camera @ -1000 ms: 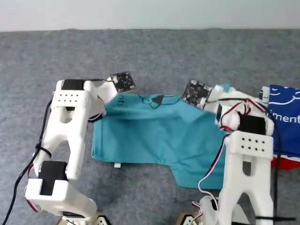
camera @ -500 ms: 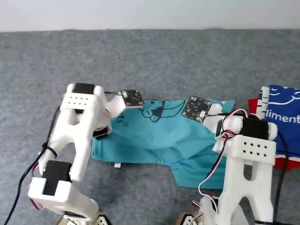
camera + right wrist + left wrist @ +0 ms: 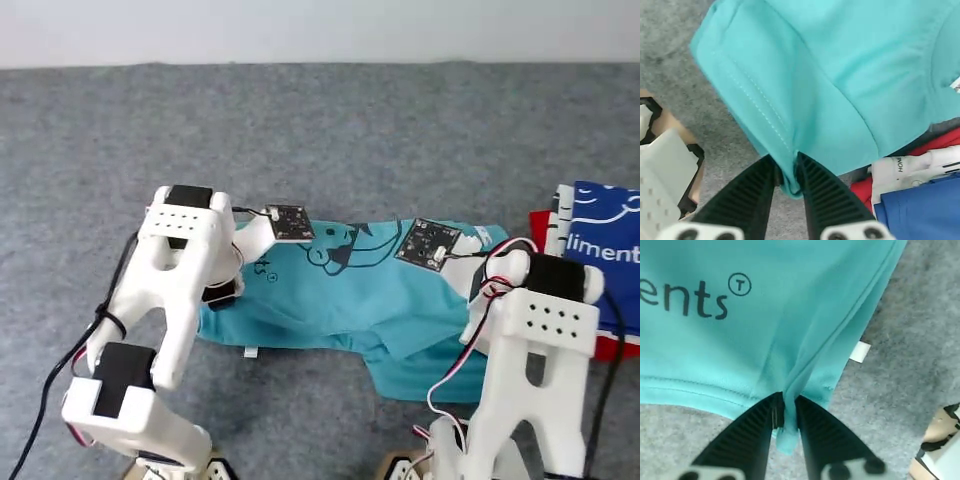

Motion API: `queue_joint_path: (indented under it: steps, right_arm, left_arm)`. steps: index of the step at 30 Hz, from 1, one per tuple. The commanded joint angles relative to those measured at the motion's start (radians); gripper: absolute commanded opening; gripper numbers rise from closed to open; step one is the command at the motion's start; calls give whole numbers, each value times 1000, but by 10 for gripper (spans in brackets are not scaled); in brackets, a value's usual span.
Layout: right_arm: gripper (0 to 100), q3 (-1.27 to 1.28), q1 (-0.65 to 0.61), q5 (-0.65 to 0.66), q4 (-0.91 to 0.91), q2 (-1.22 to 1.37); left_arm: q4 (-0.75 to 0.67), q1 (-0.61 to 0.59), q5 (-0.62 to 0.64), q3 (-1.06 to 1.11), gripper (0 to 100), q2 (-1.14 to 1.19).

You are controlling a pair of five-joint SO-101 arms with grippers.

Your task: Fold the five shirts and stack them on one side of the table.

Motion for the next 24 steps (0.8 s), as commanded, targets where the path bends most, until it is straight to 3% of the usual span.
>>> queue_joint_path:
  steps: [1,5,10,18,24]
  right_arm:
    - [12,-12,12,9,16,-38]
    - [62,-15,22,9,33,-38]
    - [294,-44,97,9,91,-39]
    - [303,-172,127,5,35,-30]
    - [302,-167,127,-137,-131,-27]
  left_arm:
    - [6,-8,-11,-2,16,-52]
    - [26,-8,15,-8,74,-63]
    - [78,-6,58,-15,131,-157]
    - [84,-6,60,-22,142,-368]
    - [84,-57,61,-88,142,-397]
